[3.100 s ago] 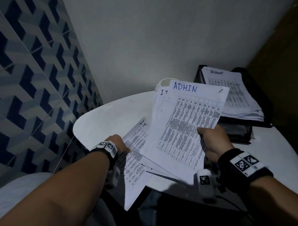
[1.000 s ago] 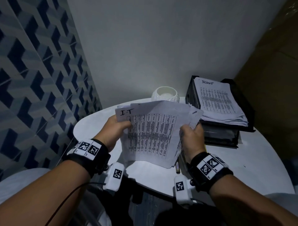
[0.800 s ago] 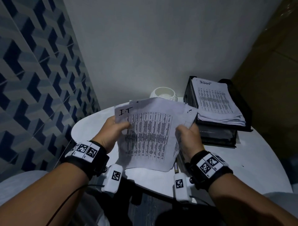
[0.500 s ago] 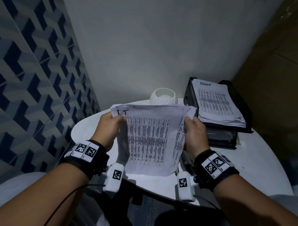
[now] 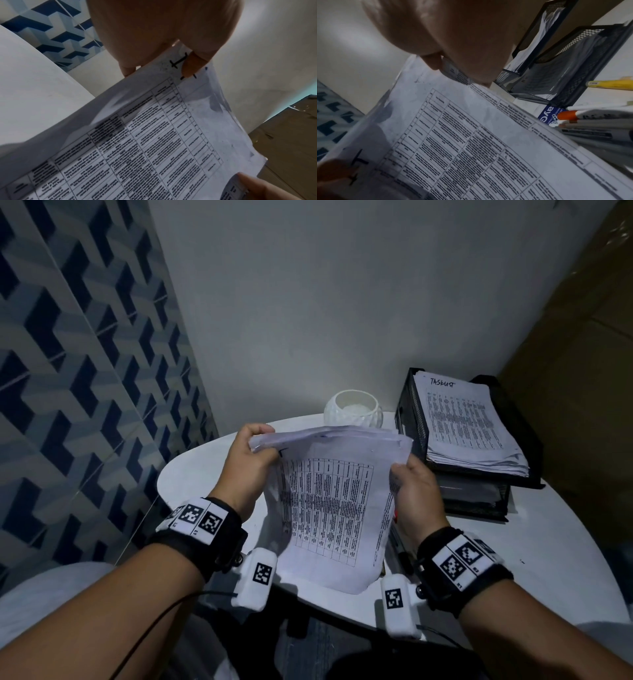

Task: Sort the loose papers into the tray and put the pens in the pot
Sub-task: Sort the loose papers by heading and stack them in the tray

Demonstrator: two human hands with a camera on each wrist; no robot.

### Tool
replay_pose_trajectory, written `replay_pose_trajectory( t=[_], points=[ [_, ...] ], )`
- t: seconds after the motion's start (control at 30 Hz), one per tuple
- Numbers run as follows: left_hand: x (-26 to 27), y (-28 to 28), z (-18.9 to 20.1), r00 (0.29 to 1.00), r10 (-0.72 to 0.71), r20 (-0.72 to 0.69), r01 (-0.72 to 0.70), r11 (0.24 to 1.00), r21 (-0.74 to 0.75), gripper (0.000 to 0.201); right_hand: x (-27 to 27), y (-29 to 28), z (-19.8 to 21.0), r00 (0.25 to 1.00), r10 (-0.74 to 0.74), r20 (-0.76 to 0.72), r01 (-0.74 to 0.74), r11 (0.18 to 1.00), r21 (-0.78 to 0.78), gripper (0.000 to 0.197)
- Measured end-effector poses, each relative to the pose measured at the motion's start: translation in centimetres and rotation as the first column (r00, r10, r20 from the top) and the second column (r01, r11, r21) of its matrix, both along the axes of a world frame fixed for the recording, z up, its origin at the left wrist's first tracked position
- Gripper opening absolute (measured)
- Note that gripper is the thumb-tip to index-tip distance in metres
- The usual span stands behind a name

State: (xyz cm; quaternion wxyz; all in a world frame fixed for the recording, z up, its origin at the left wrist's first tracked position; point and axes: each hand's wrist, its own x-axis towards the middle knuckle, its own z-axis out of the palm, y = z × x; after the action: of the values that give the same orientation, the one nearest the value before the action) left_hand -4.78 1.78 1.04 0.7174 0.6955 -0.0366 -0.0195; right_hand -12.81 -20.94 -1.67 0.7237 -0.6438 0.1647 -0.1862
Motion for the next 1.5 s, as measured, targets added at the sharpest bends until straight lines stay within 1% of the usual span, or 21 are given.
replay_pose_trajectory(
  t=[0.1, 0.13, 0.2, 0.27, 0.33, 0.4, 0.47, 0.53, 0.6, 0.67, 0.73, 0.8, 0.9, 1.0, 1.07, 1.1, 1.2, 1.27, 1.37, 1.43, 1.5],
  points=[
    [0.2, 0.2, -0.1, 0.999, -0.039, -0.018, 0.04, 0.999, 0.03, 0.038, -0.2, 0.4, 0.0, 0.996, 0.084, 0.013, -0.084, 0.996, -0.007, 0.04],
    [0.2, 0.2, 0.0, 0.999, -0.048, -0.006, 0.048, 0.998, 0.046, 0.038, -0.3, 0.4, 0.0, 0.994, 0.107, 0.005, -0.107, 0.993, -0.04, 0.043],
    [0.4, 0.3, 0.0, 0.997, -0.066, 0.041, 0.062, 0.994, 0.093, 0.031, -0.3, 0.4, 0.0, 0.991, 0.127, -0.032, -0.131, 0.976, -0.176, 0.043],
    [0.2, 0.1, 0.2, 0.992, -0.085, 0.089, 0.073, 0.989, 0.126, 0.028, -0.2, 0.7, 0.1, 0.995, 0.091, -0.037, -0.098, 0.955, -0.279, 0.042],
    [0.0, 0.0, 0.7, 0.989, -0.061, 0.137, 0.042, 0.99, 0.137, 0.025, -0.1, 1.0, 0.7, 1.0, 0.022, 0.014, -0.016, 0.949, -0.315, 0.035],
    [-0.3, -0.1, 1.6, 0.981, -0.044, 0.187, 0.021, 0.992, 0.125, 0.019, 0.1, 1.3, 1.4, 0.998, -0.027, 0.064, 0.046, 0.944, -0.326, 0.026],
    [-0.6, -0.1, 2.7, 0.969, -0.026, 0.245, 0.001, 0.995, 0.101, 0.021, 0.2, 1.7, 2.0, 0.993, -0.034, 0.114, 0.068, 0.949, -0.308, 0.021],
    [-1.0, 0.0, 3.5, 0.949, -0.007, 0.316, -0.021, 0.996, 0.083, 0.024, 0.2, 2.1, 2.5, 0.982, -0.024, 0.187, 0.077, 0.956, -0.283, 0.023],
    [-1.1, 0.2, 3.6, 0.941, 0.011, 0.337, -0.033, 0.998, 0.059, 0.025, 0.1, 2.7, 2.7, 0.974, -0.013, 0.224, 0.081, 0.951, -0.297, 0.027],
    [-1.0, 0.3, 3.3, 0.947, 0.01, 0.322, -0.031, 0.998, 0.06, 0.024, 0.0, 3.0, 2.4, 0.979, 0.011, 0.204, 0.053, 0.951, -0.305, 0.034],
    [-0.7, 0.4, 2.6, 0.96, -0.008, 0.278, -0.011, 0.998, 0.068, 0.024, 0.2, 3.0, 1.6, 0.99, 0.024, 0.138, 0.019, 0.954, -0.298, 0.038],
    [-0.5, 0.6, 1.9, 0.98, -0.029, 0.195, 0.014, 0.997, 0.077, 0.025, 0.4, 2.9, 0.7, 0.998, 0.044, 0.035, -0.033, 0.963, -0.266, 0.042],
    [0.1, 0.9, 0.8, 0.997, -0.065, 0.038, 0.06, 0.991, 0.122, 0.038, 0.6, 2.9, -0.3, 0.992, 0.085, -0.092, -0.104, 0.97, -0.22, 0.044],
    [0.8, 1.5, -0.3, 0.994, -0.104, 0.031, 0.095, 0.97, 0.225, 0.045, 1.0, 3.0, -0.9, 0.982, 0.078, -0.171, -0.109, 0.977, -0.182, 0.045],
    [1.0, 1.7, -1.0, 0.992, -0.12, 0.042, 0.106, 0.963, 0.247, 0.05, 1.3, 3.1, -1.3, 0.979, 0.066, -0.192, -0.096, 0.984, -0.149, 0.049],
    [0.5, 1.5, -0.5, 0.991, -0.127, 0.042, 0.112, 0.96, 0.257, 0.051, 1.4, 3.1, -1.4, 0.98, 0.058, -0.189, -0.085, 0.987, -0.136, 0.051],
    [-0.8, 0.8, 0.2, 0.987, -0.149, 0.057, 0.124, 0.942, 0.312, 0.042, 1.7, 3.2, -1.7, 0.984, 0.039, -0.176, -0.06, 0.991, -0.117, 0.052],
    [-1.0, 0.3, 0.0, 0.99, -0.125, 0.06, 0.099, 0.939, 0.33, 0.028, 1.8, 3.1, -1.7, 0.985, 0.037, -0.167, -0.057, 0.991, -0.118, 0.052],
    [-0.6, 0.0, -0.1, 0.993, -0.095, 0.076, 0.064, 0.938, 0.342, 0.017, 1.5, 2.6, -1.6, 0.987, 0.02, -0.159, -0.038, 0.993, -0.115, 0.044],
    [-0.2, -0.1, 0.2, 0.994, -0.098, 0.053, 0.08, 0.958, 0.274, 0.011, 1.2, 1.8, -1.7, 0.989, 0.009, -0.147, -0.026, 0.993, -0.114, 0.035],
    [0.5, 0.3, 0.6, 0.997, -0.07, 0.034, 0.062, 0.98, 0.187, 0.014, 0.9, 1.0, -2.1, 0.989, -0.007, -0.147, -0.013, 0.991, -0.133, 0.028]
  ],
)
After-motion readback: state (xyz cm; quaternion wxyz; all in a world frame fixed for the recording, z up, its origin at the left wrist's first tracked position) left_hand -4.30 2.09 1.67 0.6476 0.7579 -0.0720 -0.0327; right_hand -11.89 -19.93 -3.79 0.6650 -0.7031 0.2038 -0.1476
